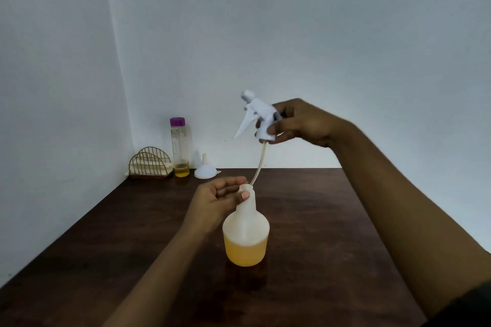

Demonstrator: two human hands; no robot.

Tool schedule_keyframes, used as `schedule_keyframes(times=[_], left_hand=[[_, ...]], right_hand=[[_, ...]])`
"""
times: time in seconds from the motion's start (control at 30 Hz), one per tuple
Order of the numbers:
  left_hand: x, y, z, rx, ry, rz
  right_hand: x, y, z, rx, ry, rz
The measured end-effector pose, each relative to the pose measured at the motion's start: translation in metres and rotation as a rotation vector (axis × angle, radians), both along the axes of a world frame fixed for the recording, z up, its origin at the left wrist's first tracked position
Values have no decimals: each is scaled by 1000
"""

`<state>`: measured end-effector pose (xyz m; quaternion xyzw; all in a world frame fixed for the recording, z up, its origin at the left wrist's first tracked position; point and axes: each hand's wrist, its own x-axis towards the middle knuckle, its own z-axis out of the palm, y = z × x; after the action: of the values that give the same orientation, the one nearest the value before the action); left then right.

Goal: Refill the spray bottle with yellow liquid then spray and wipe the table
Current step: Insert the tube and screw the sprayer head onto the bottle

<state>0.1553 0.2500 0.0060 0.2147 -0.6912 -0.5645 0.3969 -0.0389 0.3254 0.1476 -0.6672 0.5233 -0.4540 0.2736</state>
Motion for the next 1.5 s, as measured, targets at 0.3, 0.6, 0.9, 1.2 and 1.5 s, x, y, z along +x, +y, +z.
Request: schedule_keyframes(times=[0.3,0.6,0.9,1.2,1.5], left_hand=[[-9,-1,-33,-12,-38,54],[-11,-3,-46,5,-10,23],[-12,-6,-50,15,13,14],[-13,-7,-54,11,21,18],[-15,-8,-56,21,43,20]], right_hand=[[23,-13,-50,72,162,-28],[20,-17,-80,39,269,-45],[13,-18,-88,40,216,-10],[14,-17,-84,56,265,18],[22,-17,-84,53,385,-103]])
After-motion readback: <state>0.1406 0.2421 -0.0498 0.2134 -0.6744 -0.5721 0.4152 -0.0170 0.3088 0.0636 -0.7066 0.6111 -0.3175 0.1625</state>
